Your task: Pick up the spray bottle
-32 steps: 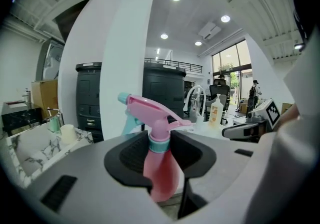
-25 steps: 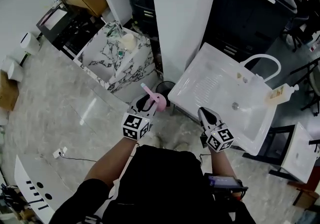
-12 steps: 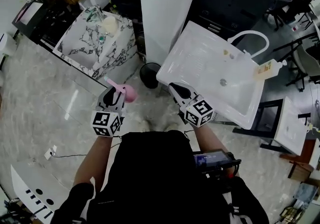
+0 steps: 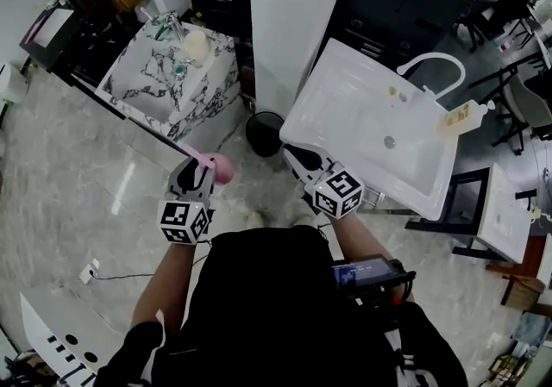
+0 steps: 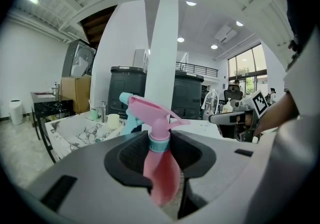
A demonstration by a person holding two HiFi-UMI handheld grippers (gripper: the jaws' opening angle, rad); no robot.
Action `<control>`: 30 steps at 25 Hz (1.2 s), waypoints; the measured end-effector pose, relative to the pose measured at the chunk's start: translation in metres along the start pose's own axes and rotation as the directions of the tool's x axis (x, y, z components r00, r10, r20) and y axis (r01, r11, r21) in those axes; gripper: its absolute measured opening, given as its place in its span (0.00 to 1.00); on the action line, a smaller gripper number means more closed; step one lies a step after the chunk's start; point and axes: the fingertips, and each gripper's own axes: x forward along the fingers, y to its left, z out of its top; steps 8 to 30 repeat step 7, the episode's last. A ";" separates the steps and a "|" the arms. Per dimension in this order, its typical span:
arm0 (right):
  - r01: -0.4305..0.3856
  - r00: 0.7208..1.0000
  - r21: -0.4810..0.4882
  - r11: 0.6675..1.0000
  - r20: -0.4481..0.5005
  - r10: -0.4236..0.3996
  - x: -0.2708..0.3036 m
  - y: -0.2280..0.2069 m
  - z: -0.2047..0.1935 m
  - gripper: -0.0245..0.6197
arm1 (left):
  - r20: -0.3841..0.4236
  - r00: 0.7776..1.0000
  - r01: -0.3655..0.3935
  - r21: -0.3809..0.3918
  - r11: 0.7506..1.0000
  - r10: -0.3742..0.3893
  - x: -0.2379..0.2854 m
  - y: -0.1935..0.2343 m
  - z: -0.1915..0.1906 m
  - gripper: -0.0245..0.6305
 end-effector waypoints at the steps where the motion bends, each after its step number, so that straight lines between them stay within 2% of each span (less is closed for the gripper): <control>1: 0.004 1.000 0.001 1.000 -0.001 -0.004 0.000 0.001 -0.001 0.08 | -0.001 1.000 0.005 -0.002 1.000 -0.005 -0.001 0.000 -0.001 0.25; 7: 0.032 0.999 0.009 0.999 -0.003 -0.032 0.002 0.013 -0.003 0.08 | -0.006 0.999 0.043 0.001 0.999 -0.043 -0.011 0.003 0.002 0.25; 30: 0.032 0.999 0.009 0.999 -0.003 -0.032 0.002 0.013 -0.003 0.08 | -0.006 0.999 0.043 0.001 0.999 -0.043 -0.011 0.003 0.002 0.25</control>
